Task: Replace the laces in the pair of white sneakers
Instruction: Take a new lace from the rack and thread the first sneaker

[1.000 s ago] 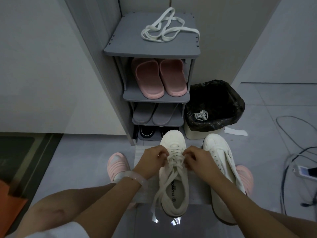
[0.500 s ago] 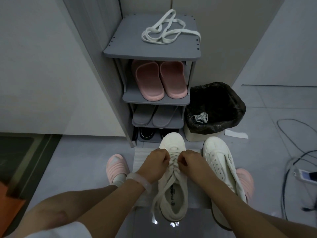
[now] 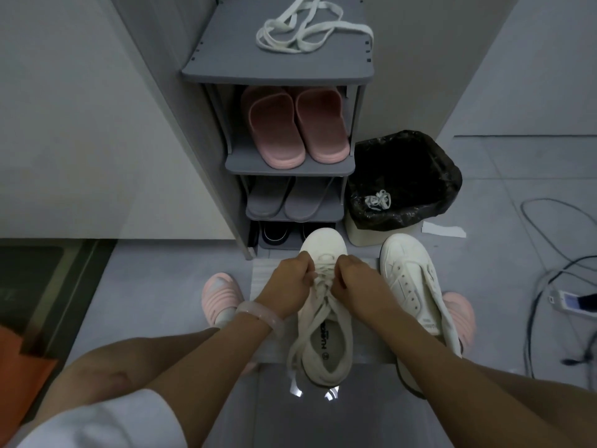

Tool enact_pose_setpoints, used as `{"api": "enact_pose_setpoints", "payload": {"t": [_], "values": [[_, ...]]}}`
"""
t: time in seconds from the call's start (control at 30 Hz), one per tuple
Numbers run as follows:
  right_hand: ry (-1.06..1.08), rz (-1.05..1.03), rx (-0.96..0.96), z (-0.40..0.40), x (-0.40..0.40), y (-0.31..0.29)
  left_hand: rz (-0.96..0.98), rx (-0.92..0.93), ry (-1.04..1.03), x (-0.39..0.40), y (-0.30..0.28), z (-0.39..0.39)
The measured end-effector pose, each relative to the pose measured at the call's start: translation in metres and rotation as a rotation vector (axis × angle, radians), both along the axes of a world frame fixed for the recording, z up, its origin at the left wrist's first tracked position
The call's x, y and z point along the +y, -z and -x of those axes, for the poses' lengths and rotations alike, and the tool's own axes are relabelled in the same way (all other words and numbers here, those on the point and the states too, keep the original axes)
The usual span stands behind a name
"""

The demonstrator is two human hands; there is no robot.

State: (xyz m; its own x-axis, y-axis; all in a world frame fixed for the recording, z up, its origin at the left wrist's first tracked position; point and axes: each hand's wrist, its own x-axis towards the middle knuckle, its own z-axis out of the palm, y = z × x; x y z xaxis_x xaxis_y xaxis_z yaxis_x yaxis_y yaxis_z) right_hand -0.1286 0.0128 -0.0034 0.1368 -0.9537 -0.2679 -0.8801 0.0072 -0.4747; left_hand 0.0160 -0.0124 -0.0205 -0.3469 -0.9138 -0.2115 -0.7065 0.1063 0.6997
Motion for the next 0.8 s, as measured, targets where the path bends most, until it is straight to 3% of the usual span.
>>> {"api": "enact_pose_setpoints", "payload": {"t": [0.17,0.37,0.67,0.8], "values": [[-0.012,0.011,-0.032,0.006,0.000,0.002,-0.018,0.036,-0.009,0.001,0.002,-0.001],[0.167,-0.013,-0.282,0.017,-0.004,0.005,-0.066,0.129,-0.081,-0.003,0.002,-0.004],[0.006,0.028,-0.010,0.008,-0.007,0.012,0.072,-0.110,0.006,-0.004,0.005,0.007],[-0.025,0.040,0.001,0.005,-0.008,0.011,0.101,-0.177,0.056,-0.002,0.004,0.011]]}}
